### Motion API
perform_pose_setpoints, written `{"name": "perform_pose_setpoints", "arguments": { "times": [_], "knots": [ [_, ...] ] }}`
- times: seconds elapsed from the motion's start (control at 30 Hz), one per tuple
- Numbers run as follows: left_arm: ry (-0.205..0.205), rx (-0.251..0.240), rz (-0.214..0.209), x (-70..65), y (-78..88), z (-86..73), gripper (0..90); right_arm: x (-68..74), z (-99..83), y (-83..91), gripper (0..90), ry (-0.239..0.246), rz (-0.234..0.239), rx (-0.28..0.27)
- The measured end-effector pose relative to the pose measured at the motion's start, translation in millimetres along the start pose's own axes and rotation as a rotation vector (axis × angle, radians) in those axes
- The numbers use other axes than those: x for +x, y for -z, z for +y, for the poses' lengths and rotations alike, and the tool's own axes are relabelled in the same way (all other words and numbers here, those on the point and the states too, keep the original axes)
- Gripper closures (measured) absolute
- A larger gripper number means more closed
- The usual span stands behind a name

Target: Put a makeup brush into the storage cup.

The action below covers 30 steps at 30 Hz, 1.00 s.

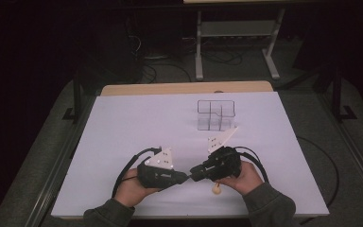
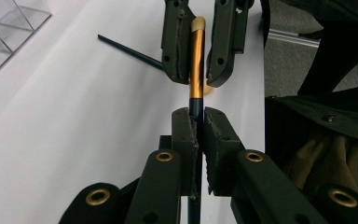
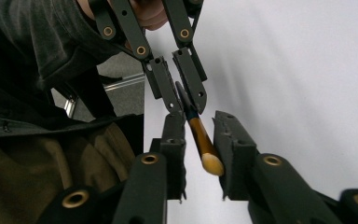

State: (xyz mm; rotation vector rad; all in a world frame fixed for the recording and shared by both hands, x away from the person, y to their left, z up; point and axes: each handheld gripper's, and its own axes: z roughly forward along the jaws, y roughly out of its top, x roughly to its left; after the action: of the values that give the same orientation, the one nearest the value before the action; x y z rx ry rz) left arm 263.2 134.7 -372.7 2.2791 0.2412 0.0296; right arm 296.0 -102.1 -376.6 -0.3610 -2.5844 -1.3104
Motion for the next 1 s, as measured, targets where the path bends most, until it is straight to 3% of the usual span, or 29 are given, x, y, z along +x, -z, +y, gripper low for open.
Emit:
{"name": "perform_pose_setpoints", "arguments": {
  "times": [0.2,0.57,0.77,1.0],
  "knots": [
    [-0.016,0.0,-0.002,-2.7,-0.1,1.8,83.3,0.0,-1.1,0.0,82.2,0.009,0.035,-0.012],
    [-0.007,-0.018,-0.022,-0.6,2.9,2.0,81.9,3.0,1.7,2.7,83.1,0.029,0.028,-0.02],
    [0.006,-0.007,-0.025,-0.5,3.5,-0.2,75.8,5.2,7.8,9.8,83.1,0.047,0.009,0.006],
    [-0.019,0.011,-0.02,-1.2,3.7,4.0,73.6,8.2,19.2,14.1,83.1,0.073,-0.009,0.049]
  ]
}}
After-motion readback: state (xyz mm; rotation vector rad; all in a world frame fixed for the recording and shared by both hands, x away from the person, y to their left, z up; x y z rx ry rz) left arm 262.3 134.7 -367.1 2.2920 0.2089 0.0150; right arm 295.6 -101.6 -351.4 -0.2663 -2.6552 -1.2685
